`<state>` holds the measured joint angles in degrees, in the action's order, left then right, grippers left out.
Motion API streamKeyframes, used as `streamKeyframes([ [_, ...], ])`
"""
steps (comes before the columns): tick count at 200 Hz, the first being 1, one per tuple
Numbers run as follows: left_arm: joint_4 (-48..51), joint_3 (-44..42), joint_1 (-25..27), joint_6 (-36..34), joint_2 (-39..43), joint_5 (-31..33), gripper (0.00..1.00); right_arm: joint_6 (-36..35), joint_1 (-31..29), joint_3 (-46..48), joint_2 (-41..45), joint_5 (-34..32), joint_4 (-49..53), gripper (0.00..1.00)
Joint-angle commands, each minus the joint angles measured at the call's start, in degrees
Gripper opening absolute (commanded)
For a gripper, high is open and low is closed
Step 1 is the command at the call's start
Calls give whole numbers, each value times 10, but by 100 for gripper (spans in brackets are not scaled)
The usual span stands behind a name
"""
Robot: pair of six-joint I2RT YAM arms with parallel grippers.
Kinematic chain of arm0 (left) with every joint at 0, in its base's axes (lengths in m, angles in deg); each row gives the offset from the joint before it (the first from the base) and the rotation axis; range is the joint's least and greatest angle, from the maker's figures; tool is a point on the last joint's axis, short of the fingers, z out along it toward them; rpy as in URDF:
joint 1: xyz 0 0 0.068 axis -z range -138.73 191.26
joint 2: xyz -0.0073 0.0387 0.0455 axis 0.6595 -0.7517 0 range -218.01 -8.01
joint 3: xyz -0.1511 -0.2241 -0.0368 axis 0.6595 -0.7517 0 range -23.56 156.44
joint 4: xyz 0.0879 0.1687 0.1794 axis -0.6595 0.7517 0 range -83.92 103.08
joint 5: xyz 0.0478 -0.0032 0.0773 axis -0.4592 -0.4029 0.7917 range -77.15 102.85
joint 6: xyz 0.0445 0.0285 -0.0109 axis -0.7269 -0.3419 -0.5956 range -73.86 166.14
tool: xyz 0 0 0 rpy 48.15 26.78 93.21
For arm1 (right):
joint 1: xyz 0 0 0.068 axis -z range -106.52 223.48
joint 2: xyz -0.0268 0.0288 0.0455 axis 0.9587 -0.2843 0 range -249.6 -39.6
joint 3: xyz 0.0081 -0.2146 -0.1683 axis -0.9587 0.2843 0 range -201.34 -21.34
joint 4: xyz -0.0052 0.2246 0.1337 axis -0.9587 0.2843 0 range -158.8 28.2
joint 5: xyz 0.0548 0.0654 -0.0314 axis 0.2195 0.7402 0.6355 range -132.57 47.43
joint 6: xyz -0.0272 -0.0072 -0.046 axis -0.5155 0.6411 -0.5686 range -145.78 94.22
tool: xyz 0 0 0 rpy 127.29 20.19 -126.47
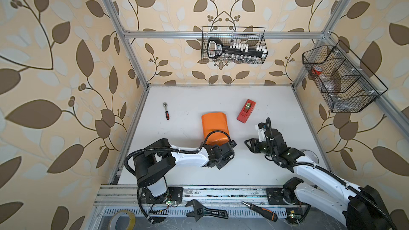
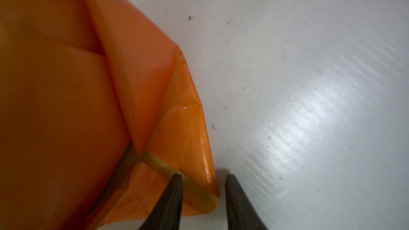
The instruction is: Wrap the gift box in paper
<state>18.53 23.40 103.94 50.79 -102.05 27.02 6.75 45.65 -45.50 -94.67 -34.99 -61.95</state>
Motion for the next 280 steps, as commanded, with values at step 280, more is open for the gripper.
streamKeyframes([
  [280, -53, -32, -84, 40, 98, -158, 0, 182, -282, 93, -253, -180, -443, 14],
])
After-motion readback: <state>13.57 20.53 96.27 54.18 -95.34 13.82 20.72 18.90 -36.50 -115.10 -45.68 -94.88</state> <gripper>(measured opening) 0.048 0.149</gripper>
